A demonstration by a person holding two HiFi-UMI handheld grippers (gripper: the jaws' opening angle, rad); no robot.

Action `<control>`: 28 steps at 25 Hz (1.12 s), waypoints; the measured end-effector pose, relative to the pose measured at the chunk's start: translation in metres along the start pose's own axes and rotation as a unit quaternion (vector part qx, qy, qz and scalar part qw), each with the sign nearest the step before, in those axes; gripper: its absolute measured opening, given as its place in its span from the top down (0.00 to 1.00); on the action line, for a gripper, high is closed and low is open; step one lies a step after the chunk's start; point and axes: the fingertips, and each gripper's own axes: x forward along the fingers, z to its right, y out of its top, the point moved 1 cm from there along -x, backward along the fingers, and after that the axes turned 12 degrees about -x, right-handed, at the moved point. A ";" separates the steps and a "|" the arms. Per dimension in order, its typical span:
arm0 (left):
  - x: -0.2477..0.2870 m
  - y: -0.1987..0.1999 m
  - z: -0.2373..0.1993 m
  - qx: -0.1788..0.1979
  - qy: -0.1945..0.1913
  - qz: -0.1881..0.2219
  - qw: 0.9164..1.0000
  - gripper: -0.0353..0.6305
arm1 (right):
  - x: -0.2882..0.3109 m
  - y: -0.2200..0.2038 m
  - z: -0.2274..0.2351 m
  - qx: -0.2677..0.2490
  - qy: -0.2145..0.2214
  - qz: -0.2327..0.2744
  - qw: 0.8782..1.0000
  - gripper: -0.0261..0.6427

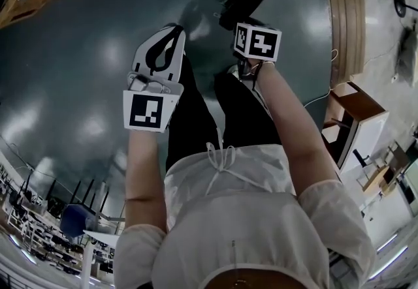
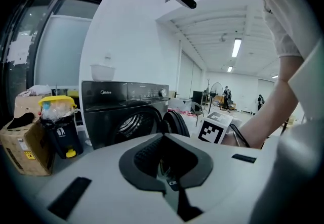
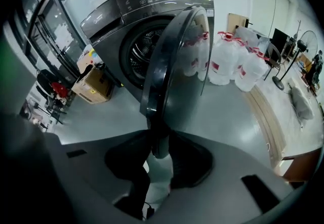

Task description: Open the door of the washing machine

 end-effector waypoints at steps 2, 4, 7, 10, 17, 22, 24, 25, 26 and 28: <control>0.003 -0.010 0.020 0.010 -0.001 0.000 1.000 0.91 | -0.005 -0.012 0.016 0.001 0.000 0.005 1.000 0.80; 0.011 -0.018 0.043 0.018 -0.007 -0.001 1.000 0.91 | -0.012 -0.024 0.035 0.003 -0.004 0.009 1.000 0.81; 0.022 -0.027 0.075 0.023 -0.024 -0.004 0.999 0.91 | -0.024 -0.038 0.066 0.010 -0.022 0.013 1.000 0.83; 0.037 -0.032 0.101 0.037 -0.039 -0.011 0.998 0.91 | -0.035 -0.048 0.095 0.013 -0.040 0.020 0.999 0.84; 0.072 -0.027 0.154 0.076 -0.066 -0.011 0.995 0.91 | -0.057 -0.064 0.159 -0.003 -0.080 0.040 0.996 0.86; 0.100 -0.025 0.188 0.079 -0.085 -0.012 0.993 0.91 | -0.064 -0.075 0.200 -0.006 -0.081 0.048 0.996 0.86; 0.112 -0.023 0.201 0.078 -0.092 -0.011 0.993 0.91 | -0.067 -0.078 0.217 -0.006 -0.082 0.050 0.995 0.86; 0.118 -0.022 0.207 0.077 -0.096 -0.009 0.992 0.91 | -0.069 -0.078 0.226 -0.005 -0.085 0.052 0.995 0.86; 0.124 -0.022 0.213 0.076 -0.099 -0.007 0.992 0.91 | -0.071 -0.079 0.236 -0.001 -0.088 0.053 0.995 0.85; 0.134 -0.023 0.223 0.074 -0.105 -0.005 0.992 0.91 | -0.074 -0.084 0.254 0.009 -0.091 0.053 0.994 0.85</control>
